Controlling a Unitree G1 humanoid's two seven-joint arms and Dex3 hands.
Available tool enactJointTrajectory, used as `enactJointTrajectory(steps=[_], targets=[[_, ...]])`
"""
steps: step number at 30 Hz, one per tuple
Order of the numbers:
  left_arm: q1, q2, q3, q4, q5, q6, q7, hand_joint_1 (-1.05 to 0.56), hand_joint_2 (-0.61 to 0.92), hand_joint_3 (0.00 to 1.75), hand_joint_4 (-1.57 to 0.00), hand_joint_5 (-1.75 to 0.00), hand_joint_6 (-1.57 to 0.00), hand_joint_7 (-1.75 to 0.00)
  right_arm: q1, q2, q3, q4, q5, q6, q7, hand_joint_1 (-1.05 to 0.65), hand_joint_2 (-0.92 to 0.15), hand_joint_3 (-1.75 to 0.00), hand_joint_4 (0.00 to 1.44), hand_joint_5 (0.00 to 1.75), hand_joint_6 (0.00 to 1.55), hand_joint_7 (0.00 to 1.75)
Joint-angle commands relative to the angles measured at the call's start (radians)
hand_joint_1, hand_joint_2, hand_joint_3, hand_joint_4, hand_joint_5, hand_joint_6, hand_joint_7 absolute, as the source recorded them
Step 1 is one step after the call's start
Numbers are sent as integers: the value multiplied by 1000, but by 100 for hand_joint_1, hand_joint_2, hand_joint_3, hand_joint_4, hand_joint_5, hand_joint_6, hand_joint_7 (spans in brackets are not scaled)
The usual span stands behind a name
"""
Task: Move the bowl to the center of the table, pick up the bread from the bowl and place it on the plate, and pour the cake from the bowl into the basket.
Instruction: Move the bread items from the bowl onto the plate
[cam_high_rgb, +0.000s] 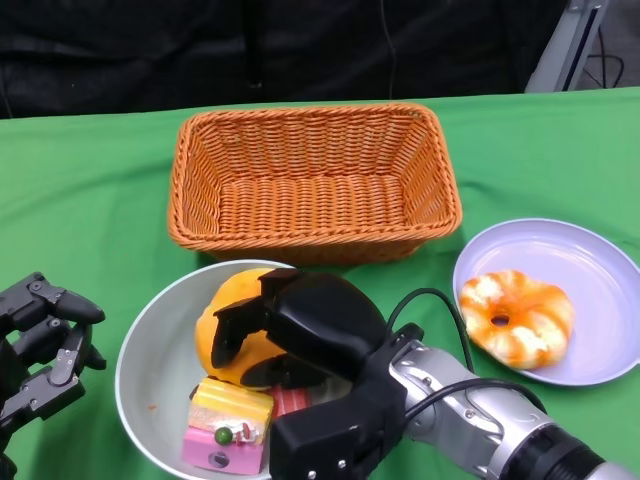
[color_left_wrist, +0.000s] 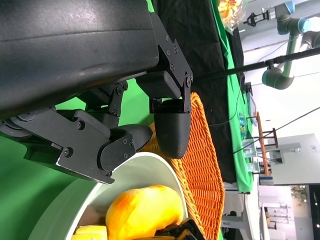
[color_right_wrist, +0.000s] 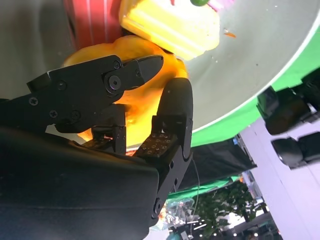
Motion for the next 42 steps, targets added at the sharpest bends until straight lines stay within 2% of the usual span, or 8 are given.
enactJointTrajectory(steps=[1, 4, 6, 12, 18, 24, 28, 42], targets=[[-5, 13, 7, 6, -4, -15, 4, -7, 65, 89, -68, -161, -71, -128, 16, -12, -29, -30, 25, -10, 3, -20, -92, -8, 76, 133, 88, 60], [-5, 13, 7, 8, -6, -19, 1, -7, 65, 89, -66, -163, -70, -130, 24, -8, -52, -41, 56, -30, 6, -19, -92, -10, 73, 144, 89, 63], [-5, 14, 7, 9, -4, -21, 1, -7, 65, 90, -66, -164, -70, -130, 26, -6, -62, -42, 65, -42, 5, -17, -92, -11, 69, 153, 81, 80], [-4, 13, 7, 8, -4, -13, 9, -7, 65, 88, -65, -164, -70, -130, 34, 5, -104, -50, 131, -107, 17, -19, -92, -24, 67, 162, 72, 98], [-3, 11, 6, 3, -5, -7, 9, -7, 65, 87, -65, -163, -70, -129, 42, 15, -126, -68, 163, -109, 41, -19, -92, -24, 66, 163, 72, 99], [-3, 9, 5, 0, -8, -3, 8, -6, 66, 87, -65, -163, -70, -128, 72, 34, -171, -137, 242, -83, 112, -19, -92, -24, 71, 148, 78, 83], [-4, 7, 6, 2, -11, -2, 9, -4, 67, 87, -65, -163, -70, -128, 109, 50, -216, -224, 343, -56, 190, -14, -92, -30, 65, 172, 79, 88], [-7, 11, 5, 9, -1, -11, 14, -4, 68, 86, -65, -161, -70, -128, 195, 42, -267, -434, 429, 16, 297, -14, -88, -38, 68, 175, 75, 97]])
